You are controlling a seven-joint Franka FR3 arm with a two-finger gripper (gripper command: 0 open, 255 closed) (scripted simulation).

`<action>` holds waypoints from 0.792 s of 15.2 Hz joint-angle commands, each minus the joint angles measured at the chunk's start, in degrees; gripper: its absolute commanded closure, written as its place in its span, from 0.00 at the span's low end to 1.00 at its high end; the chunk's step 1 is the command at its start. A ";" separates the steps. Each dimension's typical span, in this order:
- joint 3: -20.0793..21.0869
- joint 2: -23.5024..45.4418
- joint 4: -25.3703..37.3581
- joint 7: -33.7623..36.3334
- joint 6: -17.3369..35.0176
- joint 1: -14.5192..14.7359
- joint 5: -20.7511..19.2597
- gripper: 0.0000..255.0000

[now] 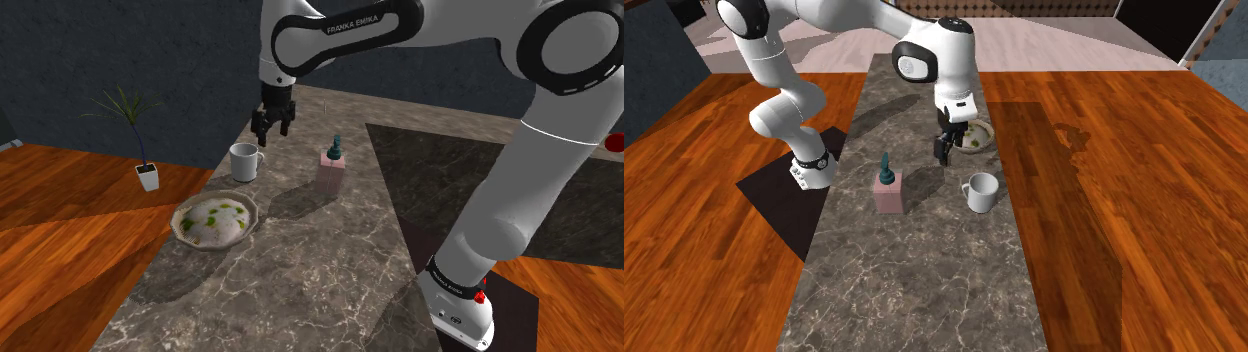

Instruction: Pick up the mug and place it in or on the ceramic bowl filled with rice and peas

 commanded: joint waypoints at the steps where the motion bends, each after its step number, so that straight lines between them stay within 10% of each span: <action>1: 0.63 4.86 4.14 1.99 0.03 0.73 -1.81 0.00; 9: 0.67 24.94 25.19 7.62 -3.87 5.57 -8.47 0.00; 12: 0.48 25.46 23.64 7.77 -1.82 5.52 -8.67 0.00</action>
